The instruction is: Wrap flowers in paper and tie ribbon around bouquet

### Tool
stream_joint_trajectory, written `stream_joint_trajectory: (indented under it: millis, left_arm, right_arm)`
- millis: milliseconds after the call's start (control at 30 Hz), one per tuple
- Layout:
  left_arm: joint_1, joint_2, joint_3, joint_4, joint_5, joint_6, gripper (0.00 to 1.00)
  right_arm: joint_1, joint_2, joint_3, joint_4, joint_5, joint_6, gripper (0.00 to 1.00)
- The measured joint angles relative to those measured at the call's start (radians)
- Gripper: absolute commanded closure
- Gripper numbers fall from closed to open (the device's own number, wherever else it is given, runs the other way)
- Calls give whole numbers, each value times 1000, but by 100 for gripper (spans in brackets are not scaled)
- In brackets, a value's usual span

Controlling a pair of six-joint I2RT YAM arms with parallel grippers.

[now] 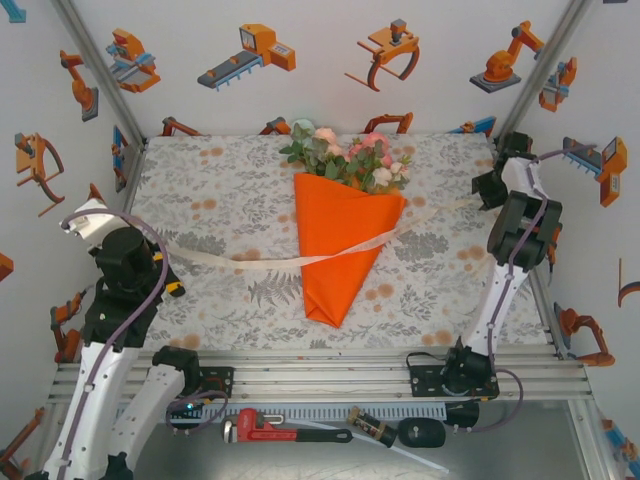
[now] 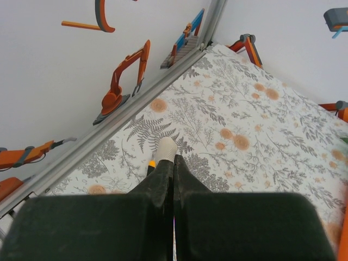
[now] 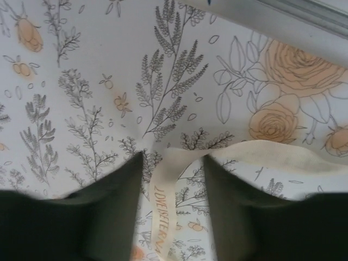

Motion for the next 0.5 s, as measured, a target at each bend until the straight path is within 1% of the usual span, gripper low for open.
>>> stream_joint_trajectory:
  millis: [33, 167, 267, 367, 500]
  left_arm:
    - [2, 1, 0, 0, 0, 0, 100]
    - [18, 3, 0, -5, 2, -17, 100]
    - [44, 0, 1, -30, -2, -54, 100]
    - [68, -13, 17, -81, -11, -110, 100]
    - [83, -71, 73, -148, -31, -186, 100]
  right_arm:
    - [0, 0, -2, 6, -5, -3, 99]
    - [11, -27, -53, 45, 2, -35, 100]
    - [27, -139, -179, 82, 32, -64, 100]
    - [46, -402, -404, 153, 59, -68, 100]
    - [58, -864, -673, 250, 103, -60, 100]
